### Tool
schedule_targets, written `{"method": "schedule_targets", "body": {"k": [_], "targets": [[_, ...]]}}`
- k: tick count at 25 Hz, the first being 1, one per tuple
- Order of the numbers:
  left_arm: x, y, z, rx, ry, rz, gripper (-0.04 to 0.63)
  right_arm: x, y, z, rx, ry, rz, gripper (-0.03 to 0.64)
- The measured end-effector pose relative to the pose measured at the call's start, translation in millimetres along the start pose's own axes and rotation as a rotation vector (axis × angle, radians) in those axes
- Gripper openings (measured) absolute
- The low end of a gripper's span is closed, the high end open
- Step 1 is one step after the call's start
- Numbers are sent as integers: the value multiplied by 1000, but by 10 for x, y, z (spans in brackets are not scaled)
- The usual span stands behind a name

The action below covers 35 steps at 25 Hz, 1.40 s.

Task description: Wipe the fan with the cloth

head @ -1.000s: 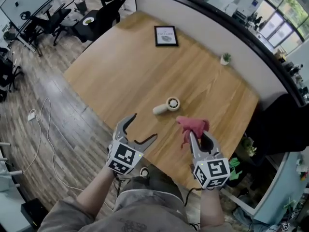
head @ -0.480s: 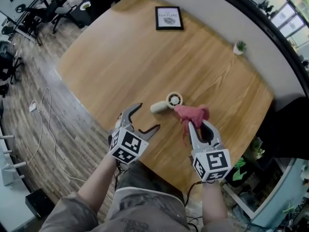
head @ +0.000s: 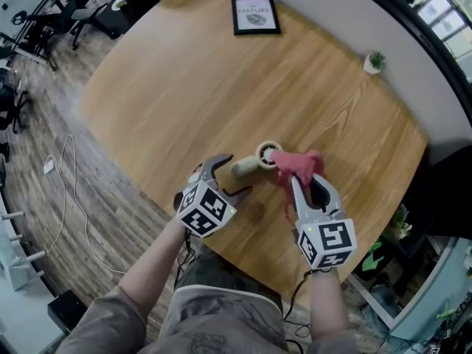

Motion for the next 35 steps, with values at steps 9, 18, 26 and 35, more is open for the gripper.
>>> {"method": "schedule_targets", "body": {"k": [9,18,26,35], "targets": [[-196,-230,128,-14,1,59,227,53,-355,-7,0,-15,40,84],[-250,-292,170,-12,-22,89,196,-175,-846,42,-114,29,21,84],[-241,-272,196,-15,-38,102,196,-818,-1054,67,-198,110,-207,84],[-208,-284,189,-14,-77,120,193,-600,-807,163,-240,167,-138,83]]}}
Point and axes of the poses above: the fingertips, and each gripper's own axes: y backward along the fingers, x to its right, z out of its underside, the point moved 10 cm from there along y, backward along the fingers, and after that the axes turned 5 degrees about y, right-handed, at the moved point
